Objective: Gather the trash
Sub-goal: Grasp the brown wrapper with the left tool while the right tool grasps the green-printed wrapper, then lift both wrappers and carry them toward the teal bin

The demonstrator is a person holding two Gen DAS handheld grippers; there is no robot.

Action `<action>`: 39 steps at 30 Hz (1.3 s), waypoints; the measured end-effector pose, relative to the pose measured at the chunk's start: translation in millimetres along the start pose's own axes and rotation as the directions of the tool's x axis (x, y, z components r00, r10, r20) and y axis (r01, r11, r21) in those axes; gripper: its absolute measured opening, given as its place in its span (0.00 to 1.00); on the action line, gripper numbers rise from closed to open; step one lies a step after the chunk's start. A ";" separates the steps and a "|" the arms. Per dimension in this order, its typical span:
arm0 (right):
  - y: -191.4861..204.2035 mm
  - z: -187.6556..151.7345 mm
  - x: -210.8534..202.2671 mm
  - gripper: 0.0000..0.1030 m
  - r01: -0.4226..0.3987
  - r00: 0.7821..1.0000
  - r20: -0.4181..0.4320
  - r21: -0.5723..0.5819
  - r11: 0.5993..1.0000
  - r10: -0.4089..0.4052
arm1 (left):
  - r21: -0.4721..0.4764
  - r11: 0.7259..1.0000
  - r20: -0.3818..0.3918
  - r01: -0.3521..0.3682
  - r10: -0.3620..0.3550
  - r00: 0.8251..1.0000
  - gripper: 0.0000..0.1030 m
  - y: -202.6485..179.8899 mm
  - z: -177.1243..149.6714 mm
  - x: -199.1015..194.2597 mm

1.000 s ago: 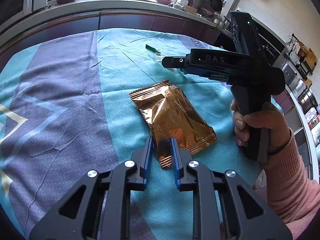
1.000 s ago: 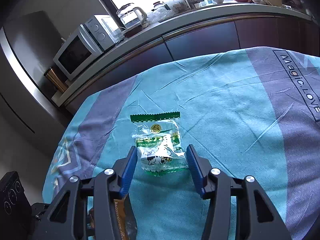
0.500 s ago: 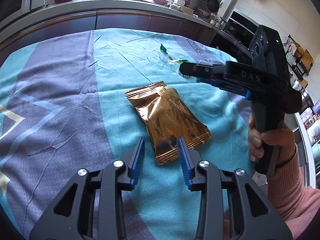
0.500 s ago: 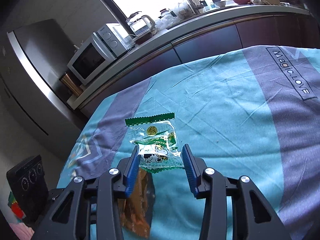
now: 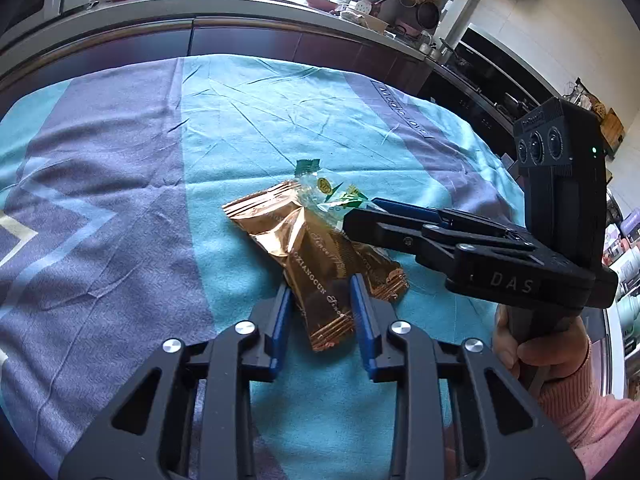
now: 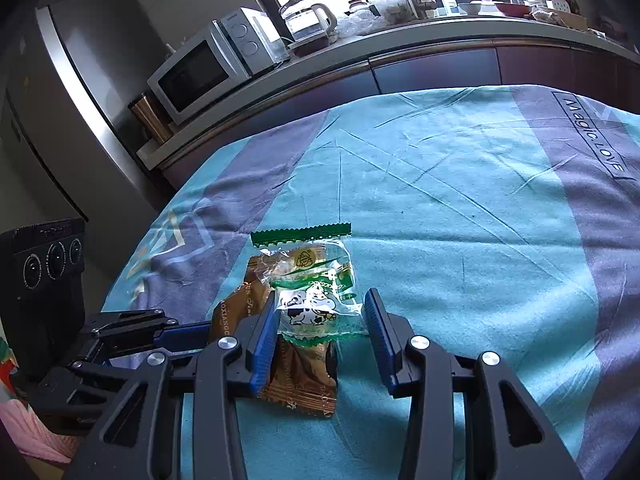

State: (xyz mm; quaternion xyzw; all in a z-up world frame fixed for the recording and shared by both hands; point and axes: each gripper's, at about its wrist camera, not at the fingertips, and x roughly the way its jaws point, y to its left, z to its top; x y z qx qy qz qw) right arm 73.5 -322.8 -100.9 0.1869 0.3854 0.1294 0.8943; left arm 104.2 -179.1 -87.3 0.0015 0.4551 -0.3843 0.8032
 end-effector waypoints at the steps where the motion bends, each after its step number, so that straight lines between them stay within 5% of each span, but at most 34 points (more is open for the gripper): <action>1: 0.1 -0.3 -0.4 0.40 0.000 1.000 0.004 0.003 1.000 0.000 | -0.007 1.000 -0.003 -0.001 0.001 1.000 0.14 2.3 -0.3 -0.2; 7: 2.7 -0.8 -2.7 0.40 -0.009 1.000 0.024 0.012 1.000 0.009 | -0.020 1.000 0.009 -0.011 0.011 1.000 0.06 10.5 -4.5 -7.2; 39: 102.1 -0.3 11.2 0.40 -0.173 0.983 0.037 -0.106 0.979 0.178 | -0.142 0.978 0.196 -0.151 0.177 0.964 0.04 80.8 -48.5 -127.4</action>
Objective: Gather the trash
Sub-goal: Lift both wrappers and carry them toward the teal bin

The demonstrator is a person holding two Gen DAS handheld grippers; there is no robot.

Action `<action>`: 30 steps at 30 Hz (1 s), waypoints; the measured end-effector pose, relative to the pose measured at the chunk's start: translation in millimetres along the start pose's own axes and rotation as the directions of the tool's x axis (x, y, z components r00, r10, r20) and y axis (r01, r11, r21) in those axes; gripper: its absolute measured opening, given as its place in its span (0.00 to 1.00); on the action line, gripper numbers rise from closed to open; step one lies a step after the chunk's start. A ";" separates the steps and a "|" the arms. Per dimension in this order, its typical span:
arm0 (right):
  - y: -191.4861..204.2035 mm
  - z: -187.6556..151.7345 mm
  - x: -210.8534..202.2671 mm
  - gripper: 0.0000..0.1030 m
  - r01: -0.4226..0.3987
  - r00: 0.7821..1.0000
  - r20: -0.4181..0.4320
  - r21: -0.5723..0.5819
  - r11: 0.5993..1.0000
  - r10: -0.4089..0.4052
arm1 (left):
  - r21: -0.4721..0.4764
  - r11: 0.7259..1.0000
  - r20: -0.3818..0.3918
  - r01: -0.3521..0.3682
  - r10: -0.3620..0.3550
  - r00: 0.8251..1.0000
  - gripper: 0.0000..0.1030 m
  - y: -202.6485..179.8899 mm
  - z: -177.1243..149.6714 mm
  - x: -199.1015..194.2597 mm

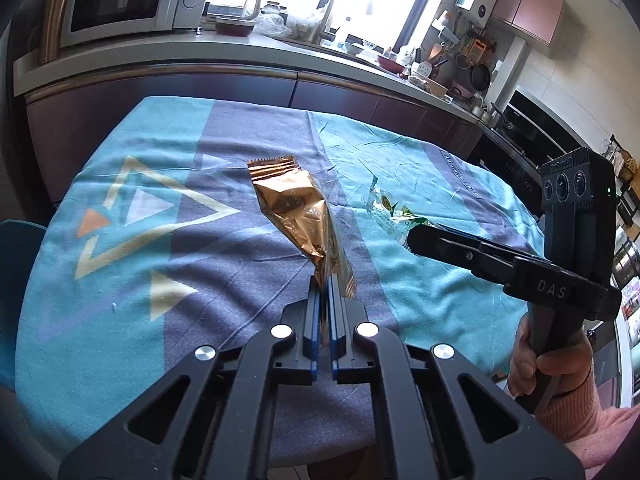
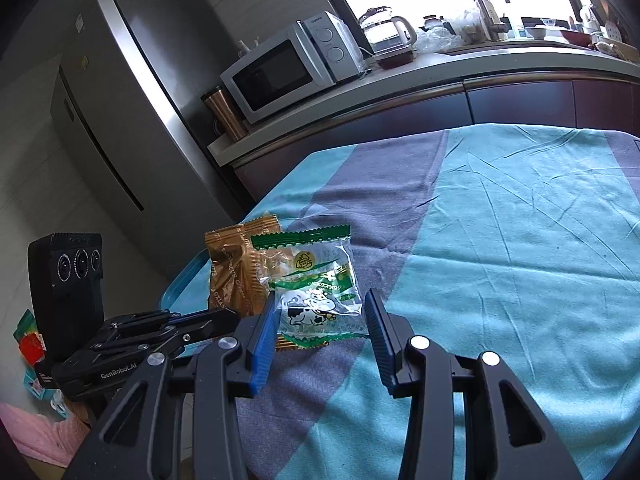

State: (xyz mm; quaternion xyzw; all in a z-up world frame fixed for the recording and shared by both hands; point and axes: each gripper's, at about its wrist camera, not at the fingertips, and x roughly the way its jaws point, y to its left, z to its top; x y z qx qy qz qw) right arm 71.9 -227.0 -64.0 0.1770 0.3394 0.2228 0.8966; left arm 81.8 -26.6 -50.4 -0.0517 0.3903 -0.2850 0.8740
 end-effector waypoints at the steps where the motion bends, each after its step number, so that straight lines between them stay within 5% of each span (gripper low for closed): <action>1: 2.7 0.2 1.4 0.40 -0.006 1.000 -0.001 -0.003 1.000 0.006 | -0.001 1.000 0.005 -0.007 0.007 1.000 0.04 1.6 -0.2 -3.0; 30: 66.3 6.1 43.4 0.40 -0.128 0.991 -0.052 -0.077 0.989 0.124 | -0.073 0.990 0.101 -0.121 0.128 0.987 0.04 49.9 -5.7 -68.3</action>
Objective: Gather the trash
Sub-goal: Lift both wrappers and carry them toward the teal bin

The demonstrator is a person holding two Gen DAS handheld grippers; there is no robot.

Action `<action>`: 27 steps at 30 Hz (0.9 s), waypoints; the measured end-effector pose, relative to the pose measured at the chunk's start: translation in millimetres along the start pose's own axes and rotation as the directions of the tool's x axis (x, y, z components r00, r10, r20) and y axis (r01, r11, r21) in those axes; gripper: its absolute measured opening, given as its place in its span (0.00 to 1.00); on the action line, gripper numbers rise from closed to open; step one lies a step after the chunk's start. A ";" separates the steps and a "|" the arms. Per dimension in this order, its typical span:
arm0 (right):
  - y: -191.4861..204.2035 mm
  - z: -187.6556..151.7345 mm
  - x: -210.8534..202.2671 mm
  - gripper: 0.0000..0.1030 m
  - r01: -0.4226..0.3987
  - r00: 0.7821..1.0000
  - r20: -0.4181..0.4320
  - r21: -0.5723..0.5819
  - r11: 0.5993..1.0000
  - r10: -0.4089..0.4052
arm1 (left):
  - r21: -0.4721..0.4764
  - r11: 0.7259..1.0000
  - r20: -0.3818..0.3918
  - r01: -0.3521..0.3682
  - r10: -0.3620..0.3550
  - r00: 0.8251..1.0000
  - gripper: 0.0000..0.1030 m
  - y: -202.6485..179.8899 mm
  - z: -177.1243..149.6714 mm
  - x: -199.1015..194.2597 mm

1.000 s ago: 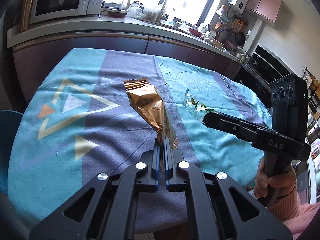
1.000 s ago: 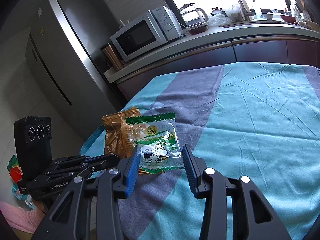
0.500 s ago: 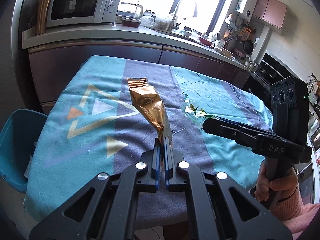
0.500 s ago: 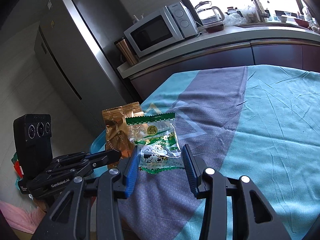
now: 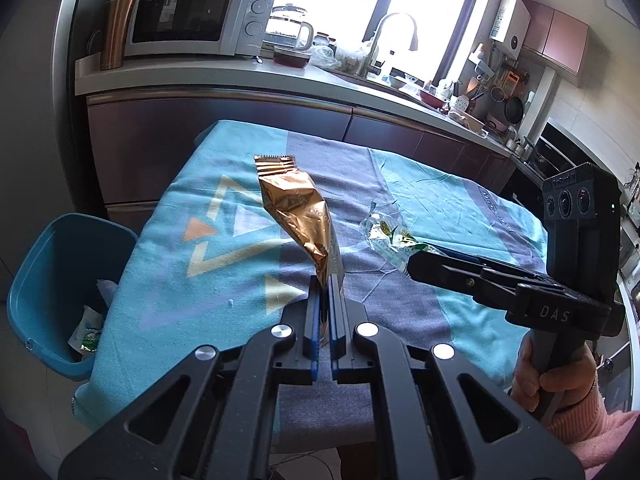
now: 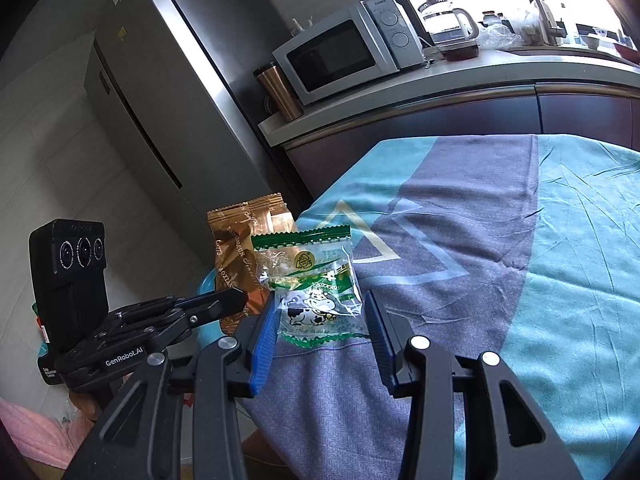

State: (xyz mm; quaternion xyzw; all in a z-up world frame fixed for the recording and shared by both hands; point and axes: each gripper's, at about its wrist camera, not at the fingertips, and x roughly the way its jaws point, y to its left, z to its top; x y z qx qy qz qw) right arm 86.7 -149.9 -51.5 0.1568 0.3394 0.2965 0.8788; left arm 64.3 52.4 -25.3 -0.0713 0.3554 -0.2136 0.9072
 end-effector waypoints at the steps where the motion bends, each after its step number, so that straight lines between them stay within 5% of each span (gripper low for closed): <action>1: 1.8 0.4 1.7 0.40 -0.005 1.000 -0.002 -0.002 1.000 0.005 | -0.003 1.000 0.003 -0.003 0.003 1.000 0.04 2.0 0.1 -1.8; 27: 36.9 6.3 37.3 0.40 -0.077 0.996 -0.044 -0.054 0.996 0.075 | -0.076 0.995 0.049 -0.068 0.072 0.996 0.04 39.1 -4.2 -34.7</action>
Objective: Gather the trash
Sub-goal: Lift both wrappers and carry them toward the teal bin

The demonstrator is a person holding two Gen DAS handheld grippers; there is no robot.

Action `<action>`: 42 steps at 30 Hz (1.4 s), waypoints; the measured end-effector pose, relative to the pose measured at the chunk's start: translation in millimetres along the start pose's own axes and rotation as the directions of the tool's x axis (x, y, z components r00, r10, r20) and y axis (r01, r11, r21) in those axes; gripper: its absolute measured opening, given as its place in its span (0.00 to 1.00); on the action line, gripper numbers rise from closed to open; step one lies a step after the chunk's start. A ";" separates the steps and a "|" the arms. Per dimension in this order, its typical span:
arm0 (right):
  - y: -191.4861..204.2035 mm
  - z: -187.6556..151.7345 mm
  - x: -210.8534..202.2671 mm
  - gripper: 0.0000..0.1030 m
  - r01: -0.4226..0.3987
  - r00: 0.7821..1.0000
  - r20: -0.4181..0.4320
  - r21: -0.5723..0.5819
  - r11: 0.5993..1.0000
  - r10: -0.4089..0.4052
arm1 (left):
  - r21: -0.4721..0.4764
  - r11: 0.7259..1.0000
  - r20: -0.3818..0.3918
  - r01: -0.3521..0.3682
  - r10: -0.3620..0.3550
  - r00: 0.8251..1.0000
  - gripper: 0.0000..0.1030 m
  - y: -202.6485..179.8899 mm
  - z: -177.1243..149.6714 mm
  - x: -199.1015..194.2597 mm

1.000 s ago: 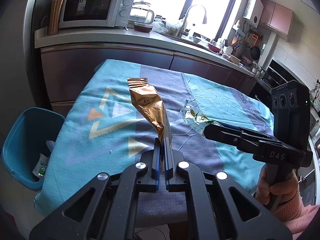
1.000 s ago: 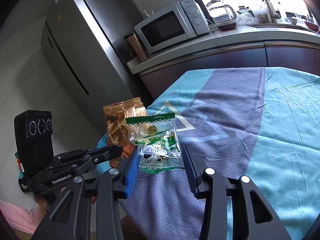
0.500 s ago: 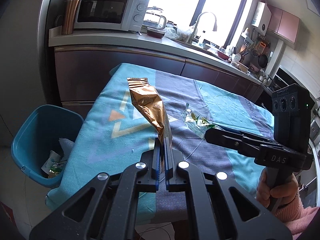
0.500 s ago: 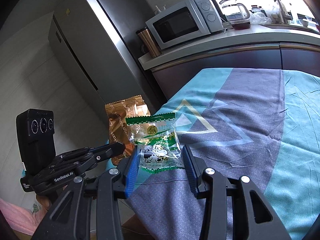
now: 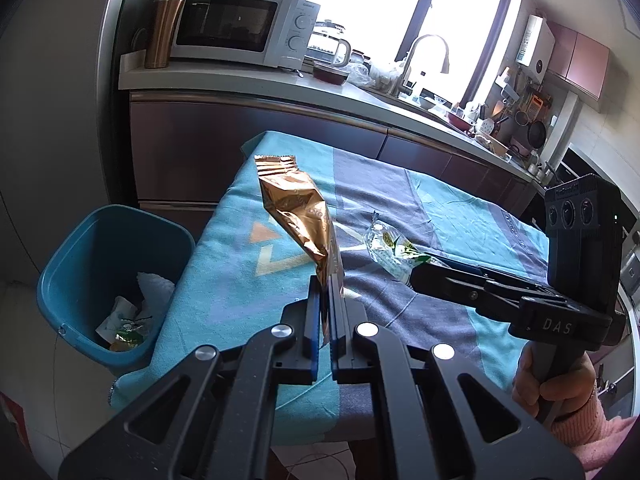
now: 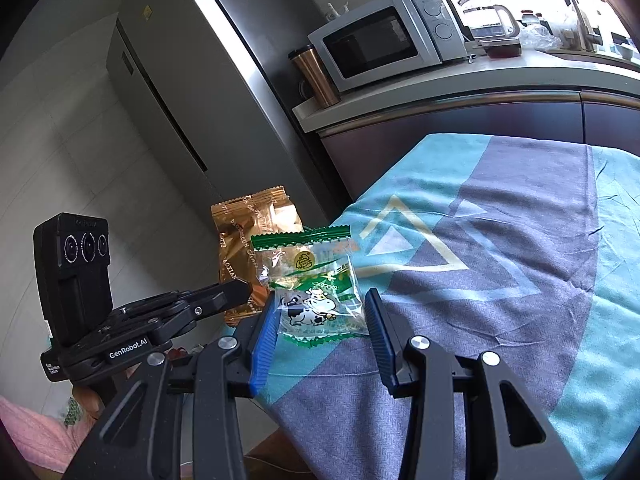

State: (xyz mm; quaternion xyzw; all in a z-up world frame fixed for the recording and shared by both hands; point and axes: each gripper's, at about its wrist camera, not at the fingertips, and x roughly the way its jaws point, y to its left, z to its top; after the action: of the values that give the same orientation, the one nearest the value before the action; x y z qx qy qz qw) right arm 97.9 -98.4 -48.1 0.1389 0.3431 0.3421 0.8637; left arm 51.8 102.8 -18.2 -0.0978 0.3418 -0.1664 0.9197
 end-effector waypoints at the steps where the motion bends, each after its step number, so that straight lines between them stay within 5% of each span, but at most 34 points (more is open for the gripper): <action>1: 1.1 0.3 1.0 0.40 -0.002 1.000 -0.002 -0.002 1.000 0.002 | -0.002 1.000 0.001 -0.002 0.002 1.000 0.04 0.9 -0.4 -0.8; 42: 25.7 7.0 35.1 0.40 -0.036 0.999 -0.036 -0.050 0.998 0.034 | -0.082 0.995 0.047 -0.056 0.060 0.997 0.04 40.7 -3.0 -33.4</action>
State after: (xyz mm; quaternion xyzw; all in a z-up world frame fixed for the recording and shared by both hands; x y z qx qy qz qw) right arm 108.5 -55.6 -48.4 0.1168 0.3469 0.3683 0.8546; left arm 35.9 152.8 -12.4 -0.1292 0.3280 -0.1231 0.9277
